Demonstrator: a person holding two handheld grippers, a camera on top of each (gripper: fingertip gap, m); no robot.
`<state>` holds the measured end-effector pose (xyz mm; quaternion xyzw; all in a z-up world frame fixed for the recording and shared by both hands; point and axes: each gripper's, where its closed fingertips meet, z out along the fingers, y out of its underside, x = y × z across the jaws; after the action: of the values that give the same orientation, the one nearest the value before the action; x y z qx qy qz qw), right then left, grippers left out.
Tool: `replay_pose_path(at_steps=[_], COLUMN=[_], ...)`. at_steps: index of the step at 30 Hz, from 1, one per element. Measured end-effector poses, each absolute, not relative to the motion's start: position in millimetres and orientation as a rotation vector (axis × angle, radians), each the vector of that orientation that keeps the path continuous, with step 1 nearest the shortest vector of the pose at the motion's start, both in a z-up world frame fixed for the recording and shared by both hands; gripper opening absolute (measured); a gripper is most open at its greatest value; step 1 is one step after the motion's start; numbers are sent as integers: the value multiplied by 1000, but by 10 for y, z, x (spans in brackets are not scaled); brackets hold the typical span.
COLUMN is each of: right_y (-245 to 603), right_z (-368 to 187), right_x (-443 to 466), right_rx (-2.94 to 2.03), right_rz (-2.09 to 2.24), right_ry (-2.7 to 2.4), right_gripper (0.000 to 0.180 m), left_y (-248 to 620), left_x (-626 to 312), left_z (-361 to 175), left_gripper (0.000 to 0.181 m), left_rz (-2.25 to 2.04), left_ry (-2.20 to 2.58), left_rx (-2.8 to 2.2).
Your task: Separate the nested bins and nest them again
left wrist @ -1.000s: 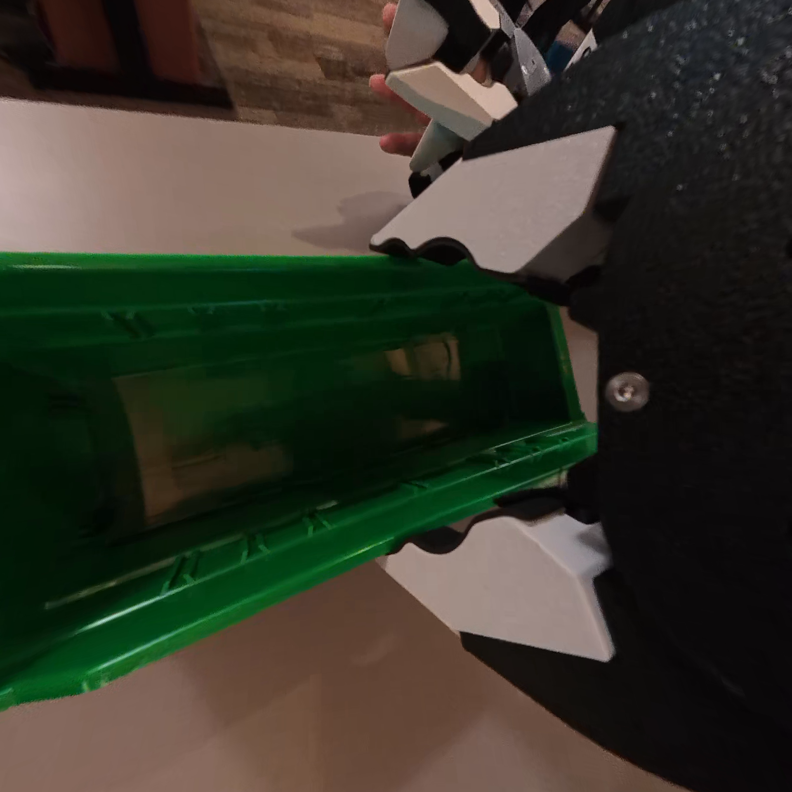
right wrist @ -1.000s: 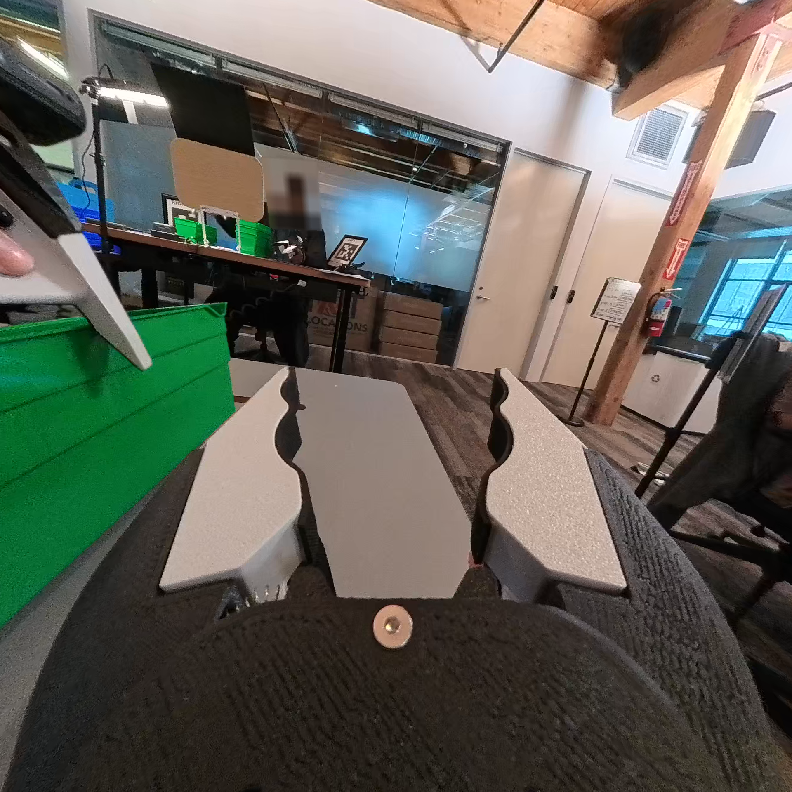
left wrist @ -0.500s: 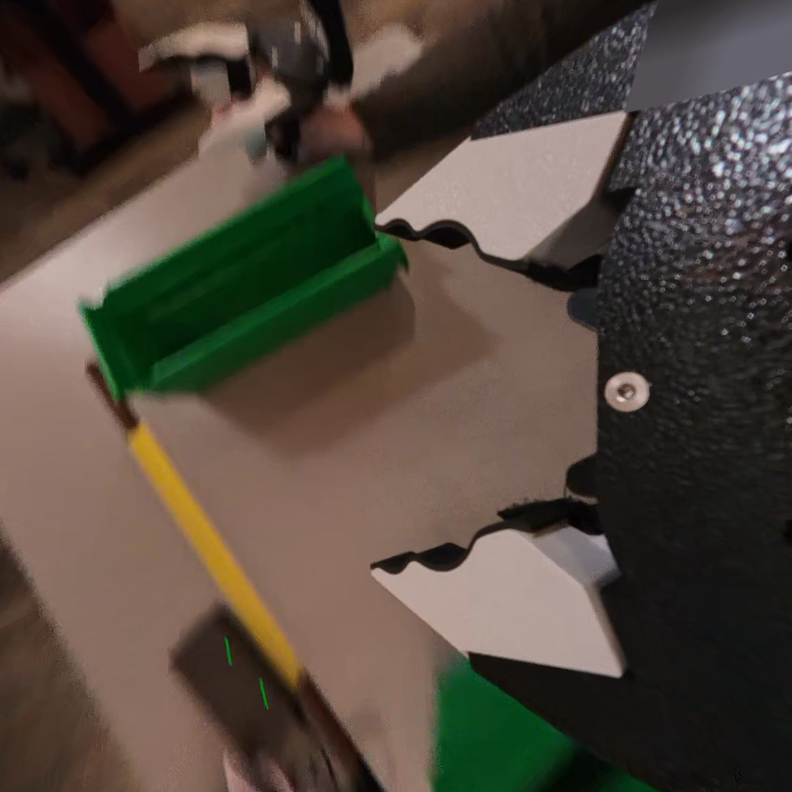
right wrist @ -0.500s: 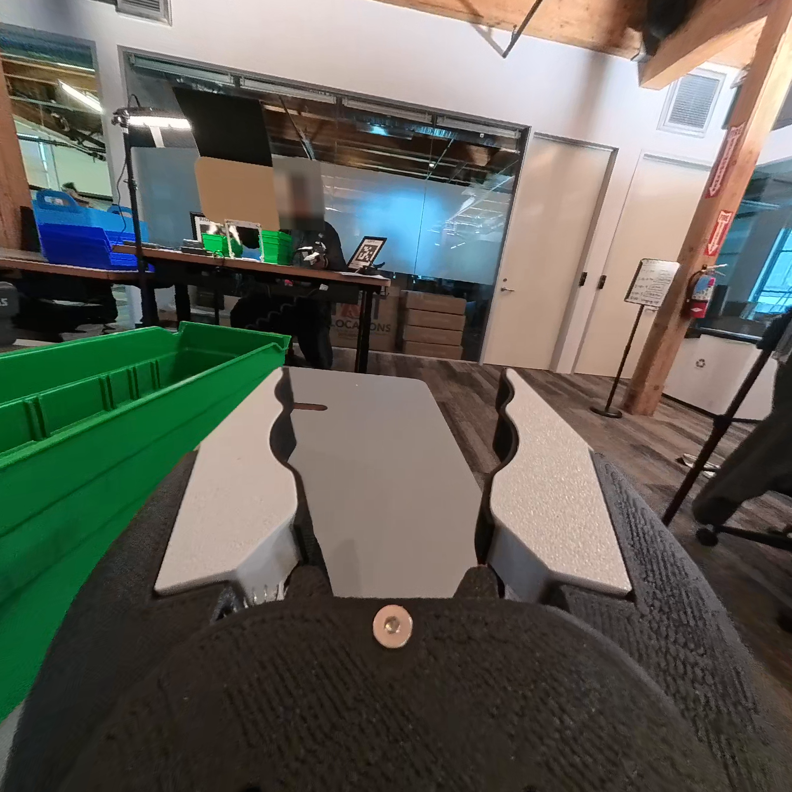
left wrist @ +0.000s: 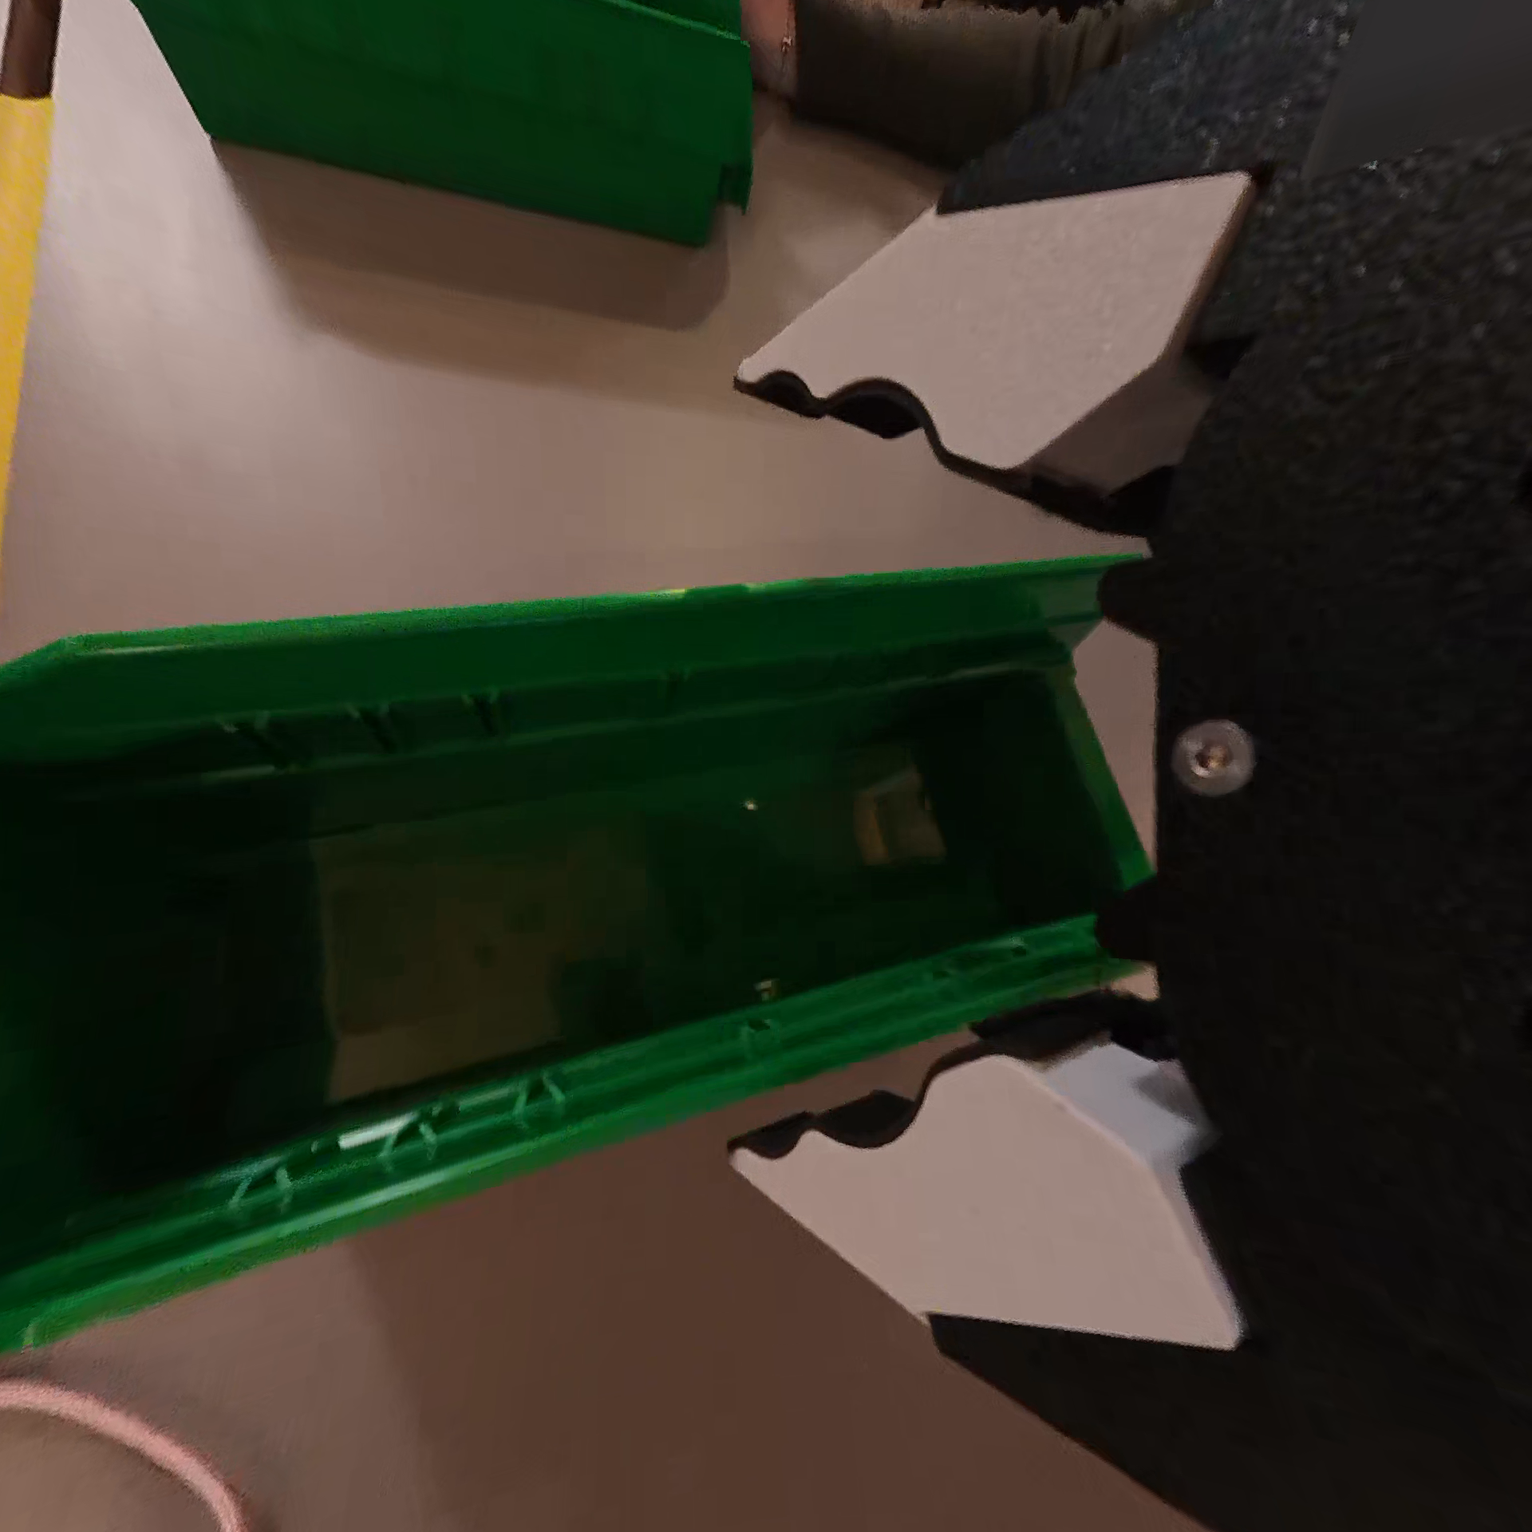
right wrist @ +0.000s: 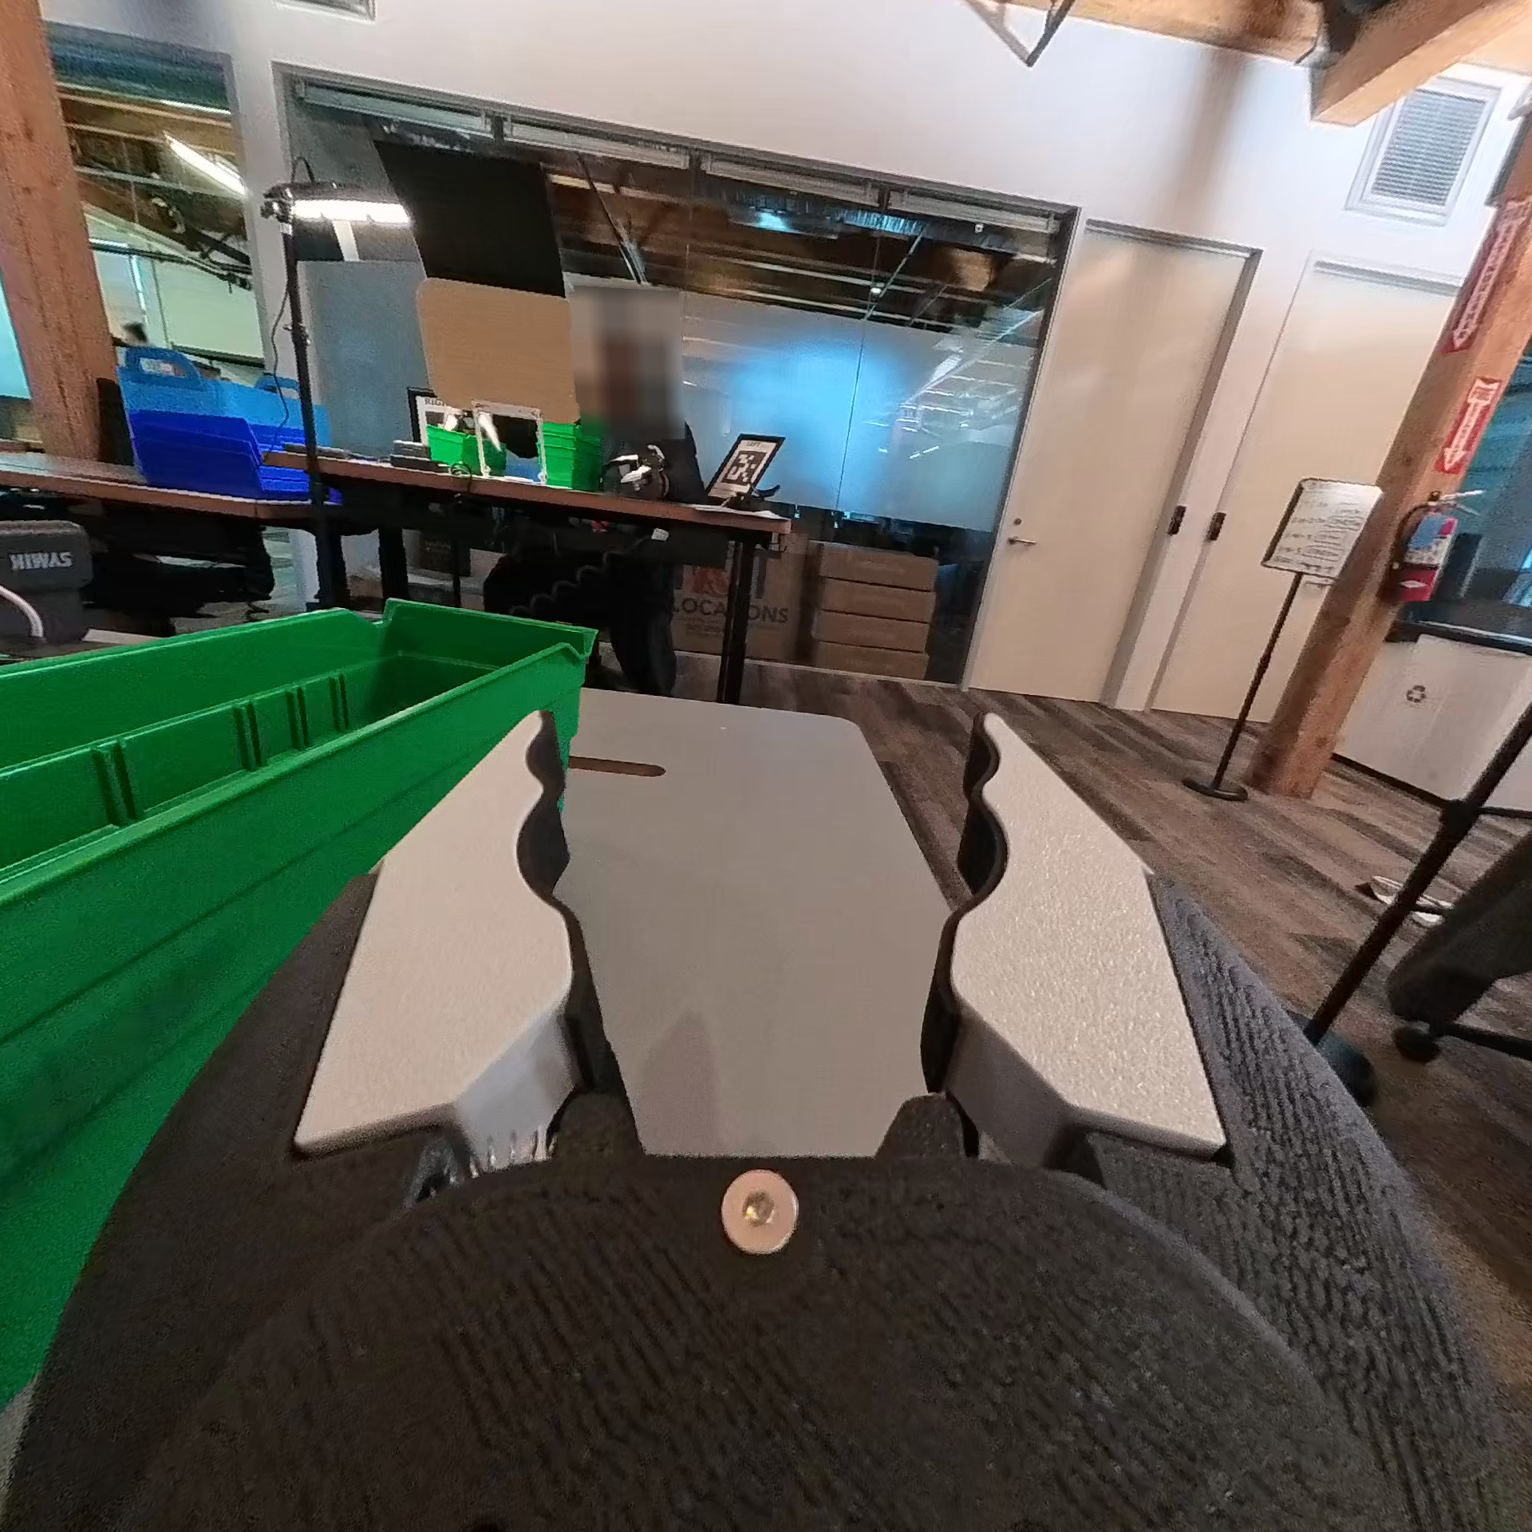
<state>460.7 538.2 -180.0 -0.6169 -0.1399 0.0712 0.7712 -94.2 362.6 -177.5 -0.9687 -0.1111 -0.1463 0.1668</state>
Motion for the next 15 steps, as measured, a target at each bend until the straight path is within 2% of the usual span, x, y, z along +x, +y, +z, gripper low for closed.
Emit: replay_pose_path(at_steps=[4,5,6,9,15], right_y=[5384,5386,5388,5396,5404], right_z=[-1814,-1817,-1820,-1833,-1842], right_x=[4575,4567,4562,4545,4537], right_rx=[-1343,-1344,-1345,-1351,-1357], right_rz=[159,159,158,162,162], right_ry=[-320,-324,-327,-334,-335], right_gripper=[97,97,97,98,98], left_y=[3632,3630,3615,3588,3357], left_x=[-966,-986,-1056,-1069,-1146], left_z=[-1929,-1929,-1933,-1905,-1850], left_gripper=[154,145,124,110,102], left_rz=[-294,-266,-205,-273,-348], left_ry=[-314,-323,-328,-318,-304], left_rx=[-2835,-2847,-2865,-2884,-2991])
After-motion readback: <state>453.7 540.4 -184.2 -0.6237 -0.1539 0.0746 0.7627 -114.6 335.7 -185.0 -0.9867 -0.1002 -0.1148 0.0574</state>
